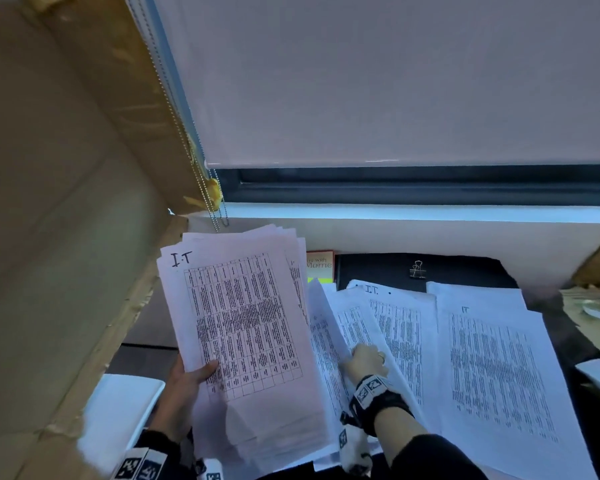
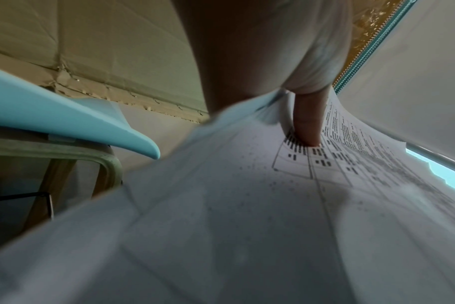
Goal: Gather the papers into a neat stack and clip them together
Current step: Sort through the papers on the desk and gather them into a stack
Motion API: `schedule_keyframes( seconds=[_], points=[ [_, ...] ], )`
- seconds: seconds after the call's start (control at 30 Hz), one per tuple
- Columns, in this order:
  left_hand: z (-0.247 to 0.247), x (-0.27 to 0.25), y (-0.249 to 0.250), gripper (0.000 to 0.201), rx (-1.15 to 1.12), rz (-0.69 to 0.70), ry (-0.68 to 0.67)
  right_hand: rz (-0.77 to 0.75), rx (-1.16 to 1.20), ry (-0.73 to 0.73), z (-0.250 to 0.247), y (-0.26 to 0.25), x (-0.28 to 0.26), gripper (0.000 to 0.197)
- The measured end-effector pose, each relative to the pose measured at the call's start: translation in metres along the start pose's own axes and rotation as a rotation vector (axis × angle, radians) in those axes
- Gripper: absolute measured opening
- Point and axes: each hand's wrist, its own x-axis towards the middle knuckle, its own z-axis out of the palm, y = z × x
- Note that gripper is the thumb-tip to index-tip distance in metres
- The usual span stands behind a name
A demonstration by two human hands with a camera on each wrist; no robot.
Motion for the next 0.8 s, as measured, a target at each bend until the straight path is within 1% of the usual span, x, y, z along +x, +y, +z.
schedule_keyframes(
  seconds=[0.03,0.1,0.17,0.23,0.3,0.37,0.4,0.47,0.53,0.6,0.67,0.73,0.77,0.8],
  points=[
    [0.0,0.0,0.001,0.035,-0.001,0.009,-0.005,-0.038,0.112,0.006,0.0,0.0,0.003,0.008],
    [0.0,0.001,0.0,0.037,-0.007,0.007,0.004,-0.137,0.337,-0.031,-0.006,0.001,0.004,0.014],
    [-0.001,0.002,-0.003,0.041,-0.032,0.001,0.018,-0.215,0.451,-0.033,-0.024,0.006,0.002,0.015],
    [0.001,0.004,-0.003,0.047,-0.049,-0.001,0.033,-0.287,0.553,-0.017,-0.054,0.015,0.002,0.006],
    [0.009,0.008,0.0,0.048,-0.069,0.014,0.039,-0.343,0.663,0.059,-0.098,0.029,-0.001,0.011],
    [0.021,0.011,0.005,0.044,-0.06,0.029,0.039,-0.394,0.77,0.171,-0.148,0.044,-0.011,0.009],
    [0.027,0.014,0.006,0.04,-0.051,0.043,0.021,-0.417,0.822,0.194,-0.171,0.049,-0.02,0.008],
    [0.044,0.014,0.01,0.036,-0.022,0.066,-0.02,-0.467,0.954,0.156,-0.21,0.053,-0.045,0.012],
    [0.059,0.016,0.011,0.039,0.006,0.074,-0.052,-0.502,1.038,0.088,-0.231,0.053,-0.069,0.022],
    [0.075,0.017,0.008,0.043,0.007,0.072,-0.113,-0.497,1.028,0.049,-0.233,0.049,-0.081,0.026],
    [0.09,0.016,0.005,0.044,0.006,0.026,-0.191,-0.438,1.028,0.022,-0.218,0.047,-0.081,0.022],
    [0.103,0.015,0.0,0.062,-0.004,-0.033,-0.274,-0.368,1.047,0.03,-0.193,0.045,-0.078,0.023],
    [0.111,0.011,0.002,0.057,-0.02,-0.034,-0.297,-0.337,1.051,0.039,-0.179,0.045,-0.076,0.023],
    [0.118,0.006,0.003,0.048,-0.02,-0.027,-0.34,-0.305,1.053,0.037,-0.164,0.044,-0.073,0.022]
  ],
)
